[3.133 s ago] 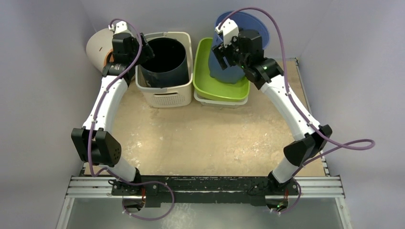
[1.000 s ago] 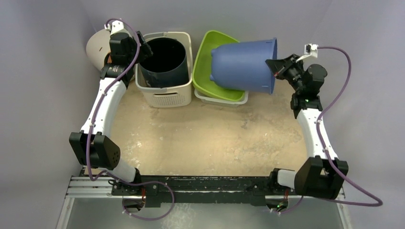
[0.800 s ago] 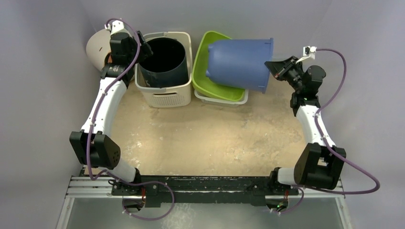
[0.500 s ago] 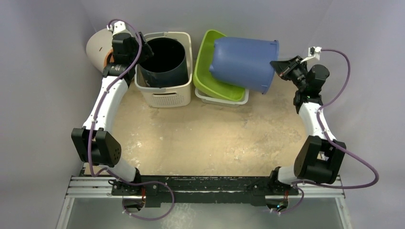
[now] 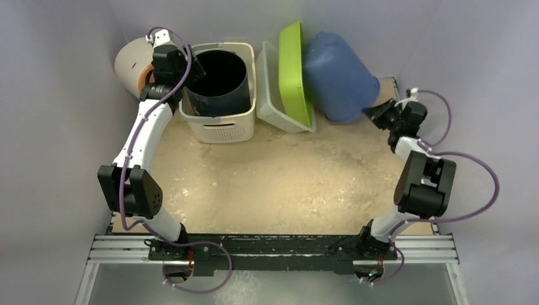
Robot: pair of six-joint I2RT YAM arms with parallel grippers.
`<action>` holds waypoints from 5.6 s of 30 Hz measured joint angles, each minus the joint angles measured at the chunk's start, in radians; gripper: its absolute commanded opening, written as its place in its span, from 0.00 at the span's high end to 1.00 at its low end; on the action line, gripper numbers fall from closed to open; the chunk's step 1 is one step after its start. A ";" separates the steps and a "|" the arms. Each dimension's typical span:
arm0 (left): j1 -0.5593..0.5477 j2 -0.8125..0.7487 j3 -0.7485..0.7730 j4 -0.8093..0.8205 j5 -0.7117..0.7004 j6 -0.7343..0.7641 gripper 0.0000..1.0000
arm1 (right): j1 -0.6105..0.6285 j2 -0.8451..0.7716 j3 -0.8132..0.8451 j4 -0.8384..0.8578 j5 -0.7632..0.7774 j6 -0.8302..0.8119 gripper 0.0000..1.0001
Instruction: Turn the large container upside down
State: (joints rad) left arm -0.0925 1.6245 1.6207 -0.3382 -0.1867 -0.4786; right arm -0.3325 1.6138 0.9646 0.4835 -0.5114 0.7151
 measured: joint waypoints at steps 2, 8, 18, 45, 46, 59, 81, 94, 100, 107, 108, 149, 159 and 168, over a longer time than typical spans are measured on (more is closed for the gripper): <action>0.000 0.006 0.000 0.000 0.000 0.000 0.27 | 0.009 0.055 -0.036 -0.047 -0.001 -0.013 0.84; 0.000 0.019 0.000 0.000 -0.002 0.001 0.27 | 0.014 0.142 -0.106 -0.189 0.006 -0.055 0.85; 0.000 0.023 0.003 0.000 -0.003 0.003 0.27 | 0.004 0.141 -0.106 -0.196 0.026 -0.092 0.84; 0.000 0.035 0.013 0.007 -0.004 0.003 0.27 | 0.368 -0.195 0.279 -0.506 0.162 -0.354 0.41; 0.000 0.038 0.015 0.008 -0.004 0.003 0.27 | 0.396 -0.181 0.325 -0.518 0.157 -0.371 0.41; 0.000 0.043 0.021 0.009 -0.004 0.003 0.27 | 0.589 0.156 0.762 -0.657 0.054 -0.535 0.40; 0.000 0.045 0.021 0.013 -0.007 0.003 0.27 | 0.763 0.146 0.779 -0.707 0.084 -0.549 0.17; 0.000 0.047 0.021 0.016 -0.009 0.003 0.23 | 0.845 0.208 0.791 -0.842 0.248 -0.642 0.18; 0.000 0.047 0.021 0.016 -0.010 0.003 0.23 | 0.869 0.256 0.780 -0.886 0.314 -0.678 0.18; 0.000 0.047 0.021 0.016 -0.010 0.003 0.23 | 0.919 0.261 0.772 -0.897 0.320 -0.702 0.20; 0.000 0.047 0.021 0.016 -0.010 0.003 0.23 | 0.923 0.261 0.770 -0.897 0.320 -0.706 0.20; 0.000 0.016 0.017 -0.024 -0.027 0.018 0.23 | 0.916 0.077 0.921 -0.858 0.278 -0.562 1.00; 0.000 -0.008 0.008 -0.029 -0.027 0.020 0.23 | 0.878 -0.099 0.776 -0.716 0.106 -0.344 1.00; 0.000 -0.009 0.008 -0.045 -0.027 0.026 0.23 | 0.876 -0.282 0.521 -0.603 -0.113 -0.143 1.00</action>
State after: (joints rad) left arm -0.0921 1.6154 1.6283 -0.3832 -0.2138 -0.4530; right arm 0.5434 1.3315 1.4853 -0.1192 -0.6239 0.5720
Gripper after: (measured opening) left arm 0.767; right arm 0.103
